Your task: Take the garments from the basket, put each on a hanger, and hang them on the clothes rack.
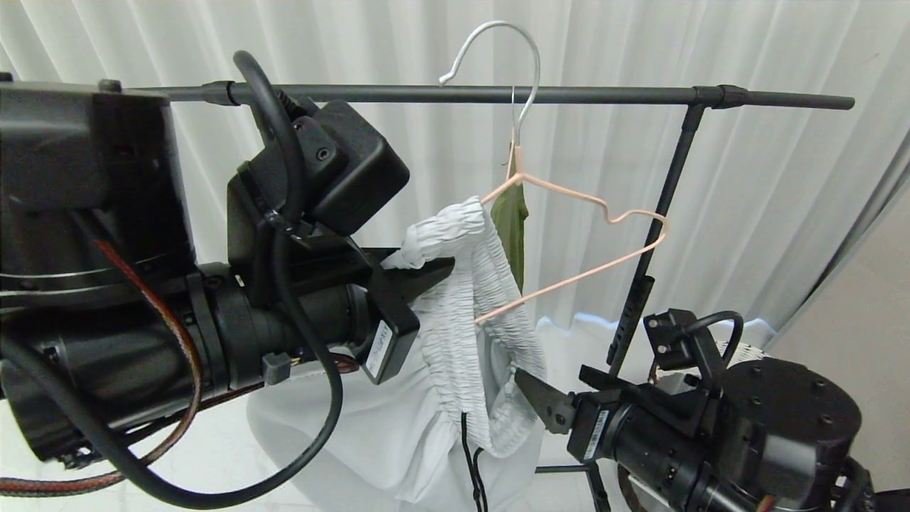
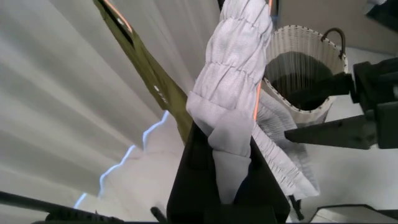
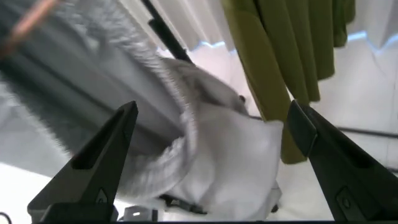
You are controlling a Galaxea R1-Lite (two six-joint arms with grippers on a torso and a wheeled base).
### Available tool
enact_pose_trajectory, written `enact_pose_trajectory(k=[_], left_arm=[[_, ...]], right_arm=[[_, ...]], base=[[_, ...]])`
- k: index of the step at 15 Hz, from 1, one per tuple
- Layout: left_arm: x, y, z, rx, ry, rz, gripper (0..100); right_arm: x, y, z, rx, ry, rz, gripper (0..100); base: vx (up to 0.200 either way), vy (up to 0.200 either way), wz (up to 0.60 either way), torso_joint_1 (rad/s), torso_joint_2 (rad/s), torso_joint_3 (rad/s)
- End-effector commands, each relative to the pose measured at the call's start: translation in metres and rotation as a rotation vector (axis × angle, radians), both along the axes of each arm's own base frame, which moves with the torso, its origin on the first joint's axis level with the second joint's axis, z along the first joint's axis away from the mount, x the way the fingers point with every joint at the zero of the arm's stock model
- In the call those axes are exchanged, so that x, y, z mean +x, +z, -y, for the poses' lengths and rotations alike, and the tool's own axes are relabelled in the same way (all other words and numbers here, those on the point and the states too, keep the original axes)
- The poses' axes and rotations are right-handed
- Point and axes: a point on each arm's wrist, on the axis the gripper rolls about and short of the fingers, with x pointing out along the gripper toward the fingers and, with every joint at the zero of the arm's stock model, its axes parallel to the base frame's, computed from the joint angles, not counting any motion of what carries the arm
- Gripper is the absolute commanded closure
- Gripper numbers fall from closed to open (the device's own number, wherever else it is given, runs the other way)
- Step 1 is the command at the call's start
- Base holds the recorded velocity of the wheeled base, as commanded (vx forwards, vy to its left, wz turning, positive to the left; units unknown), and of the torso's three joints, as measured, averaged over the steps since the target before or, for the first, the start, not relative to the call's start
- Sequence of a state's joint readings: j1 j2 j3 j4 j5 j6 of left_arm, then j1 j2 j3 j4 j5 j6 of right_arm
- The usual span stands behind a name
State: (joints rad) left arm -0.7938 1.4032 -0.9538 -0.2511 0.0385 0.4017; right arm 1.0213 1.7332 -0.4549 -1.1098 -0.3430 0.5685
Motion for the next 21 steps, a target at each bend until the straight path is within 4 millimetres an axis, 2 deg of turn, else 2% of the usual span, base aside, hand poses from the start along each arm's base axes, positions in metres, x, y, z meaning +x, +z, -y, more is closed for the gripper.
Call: enact_pose_trajectory(k=[1, 3, 4, 7, 11, 13, 16, 21], left_arm=[[0.0, 0.003, 0.0, -0.014, -0.001, 0.015, 100], [0.0, 0.003, 0.0, -0.018, 0.029, 0.024, 100], [0.0, 0.003, -0.001, -0.018, 0.037, 0.026, 100], [-0.004, 0.0, -0.006, -0.012, 0.042, 0.021, 100], [-0.018, -0.015, -0.02, 0.016, 0.042, -0.001, 100], [-0.023, -0.024, -0.024, 0.04, 0.037, -0.014, 100], [-0.029, -0.038, -0.023, 0.079, 0.012, -0.045, 100], [-0.038, -0.074, -0.029, 0.219, -0.032, -0.082, 100]], right_arm=[[0.005, -0.016, -0.003, -0.041, -0.013, -0.039, 0], [0.008, -0.026, -0.006, -0.065, -0.029, -0.061, 0], [0.009, -0.029, -0.006, -0.074, -0.041, -0.064, 100], [0.019, -0.029, 0.001, -0.079, -0.095, -0.06, 100], [0.056, -0.024, 0.036, -0.108, -0.264, -0.028, 100], [0.067, -0.018, 0.052, -0.124, -0.327, -0.002, 100], [0.064, -0.014, 0.064, -0.174, -0.329, 0.034, 100], [0.057, -0.018, 0.076, -0.242, -0.334, 0.041, 100]], base=[[0.0, 0.0, 0.0, 0.0, 0.0, 0.0], [0.0, 0.0, 0.0, 0.0, 0.0, 0.0], [0.0, 0.0, 0.0, 0.0, 0.0, 0.0], [0.0, 0.0, 0.0, 0.0, 0.0, 0.0], [0.0, 0.0, 0.0, 0.0, 0.0, 0.0], [0.0, 0.0, 0.0, 0.0, 0.0, 0.0], [0.0, 0.0, 0.0, 0.0, 0.0, 0.0], [0.0, 0.0, 0.0, 0.0, 0.0, 0.0]])
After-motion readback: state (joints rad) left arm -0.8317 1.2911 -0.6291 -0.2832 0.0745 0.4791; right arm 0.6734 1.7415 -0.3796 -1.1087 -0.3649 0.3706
